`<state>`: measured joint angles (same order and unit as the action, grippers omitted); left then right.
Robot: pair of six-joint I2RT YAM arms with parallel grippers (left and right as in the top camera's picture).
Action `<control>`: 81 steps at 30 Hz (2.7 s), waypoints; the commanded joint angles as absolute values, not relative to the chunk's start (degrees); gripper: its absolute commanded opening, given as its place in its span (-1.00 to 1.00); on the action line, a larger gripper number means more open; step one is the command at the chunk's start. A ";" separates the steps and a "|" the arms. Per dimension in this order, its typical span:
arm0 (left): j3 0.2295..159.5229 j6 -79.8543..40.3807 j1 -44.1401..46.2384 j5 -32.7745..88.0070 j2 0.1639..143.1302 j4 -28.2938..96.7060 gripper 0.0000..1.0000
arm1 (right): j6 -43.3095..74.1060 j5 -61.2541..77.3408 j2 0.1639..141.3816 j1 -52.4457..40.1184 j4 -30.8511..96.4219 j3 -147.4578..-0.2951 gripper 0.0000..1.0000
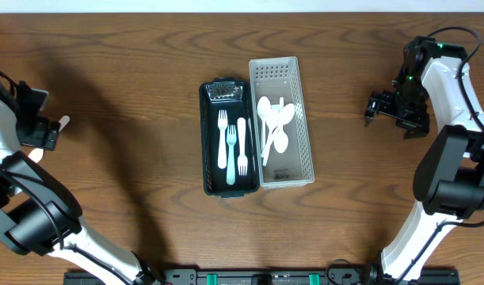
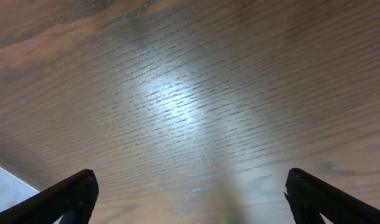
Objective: Pack container
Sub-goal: 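Move the left gripper to the white spoon on the left and grasp it, then lift the white spoon with the left gripper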
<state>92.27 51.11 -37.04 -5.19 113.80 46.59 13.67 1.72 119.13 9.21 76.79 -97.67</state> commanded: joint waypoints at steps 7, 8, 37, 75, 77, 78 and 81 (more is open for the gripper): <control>92.60 64.16 -37.93 -4.69 115.94 40.16 0.93 | 14.76 1.98 118.74 9.30 78.50 -98.24 0.98; 92.60 64.62 -37.98 -4.27 116.49 40.12 0.92 | 14.76 1.96 118.74 9.30 78.65 -98.24 0.98; 92.20 62.48 -40.53 8.60 129.14 42.63 0.36 | 16.78 1.98 118.74 9.30 81.95 -98.24 0.99; 92.23 59.00 -39.64 8.60 129.14 48.14 -0.88 | 16.73 1.96 118.74 9.30 82.72 -98.24 0.98; 92.23 58.98 -39.00 8.60 129.14 48.21 -0.88 | 16.73 1.98 118.74 9.30 82.76 -98.24 0.98; 92.23 58.96 -38.65 8.60 129.14 48.25 -0.88 | 16.73 1.96 118.74 9.30 82.76 -98.24 0.98; 92.23 58.96 -37.54 8.60 129.12 48.66 -0.88 | 16.73 1.96 118.74 9.30 82.74 -98.24 0.98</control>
